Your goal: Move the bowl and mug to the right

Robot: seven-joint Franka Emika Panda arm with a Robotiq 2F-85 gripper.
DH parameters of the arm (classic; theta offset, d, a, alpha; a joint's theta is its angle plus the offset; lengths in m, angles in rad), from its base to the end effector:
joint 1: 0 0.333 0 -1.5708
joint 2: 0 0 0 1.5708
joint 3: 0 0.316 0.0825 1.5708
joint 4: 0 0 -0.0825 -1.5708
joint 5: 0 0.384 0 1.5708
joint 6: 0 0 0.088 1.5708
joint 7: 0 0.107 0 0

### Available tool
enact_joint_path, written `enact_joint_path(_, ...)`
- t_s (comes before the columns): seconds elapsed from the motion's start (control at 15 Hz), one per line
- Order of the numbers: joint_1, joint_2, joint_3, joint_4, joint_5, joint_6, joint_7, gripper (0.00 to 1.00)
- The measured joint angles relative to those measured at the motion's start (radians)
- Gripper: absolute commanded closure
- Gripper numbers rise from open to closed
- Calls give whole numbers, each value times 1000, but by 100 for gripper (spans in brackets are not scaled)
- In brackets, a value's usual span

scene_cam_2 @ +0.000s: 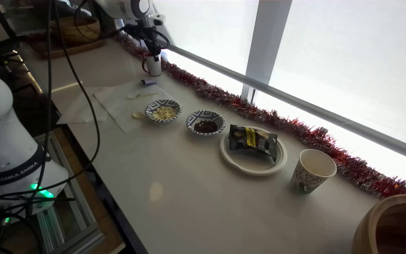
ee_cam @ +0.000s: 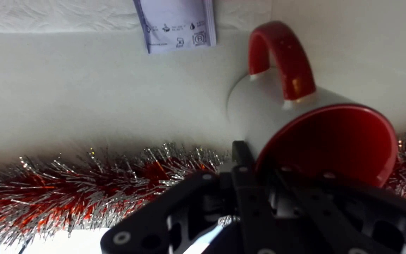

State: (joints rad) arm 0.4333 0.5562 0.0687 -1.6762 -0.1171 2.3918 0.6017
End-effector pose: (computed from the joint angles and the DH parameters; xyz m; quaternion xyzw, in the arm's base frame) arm 0.6121 0.3282 0.2961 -0.9963 0.0168 -0.0820 0.0205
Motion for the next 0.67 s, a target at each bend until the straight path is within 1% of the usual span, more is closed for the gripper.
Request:
enact_joint_path(0.4, -3, -51, 7, 7, 1, -69, 2, 98)
enact_joint_path(0.53, -16, -93, 5, -12, 1, -76, 2, 98)
enact_joint_path(0.67, -47, -146, 0, -48, 3, -77, 5, 98)
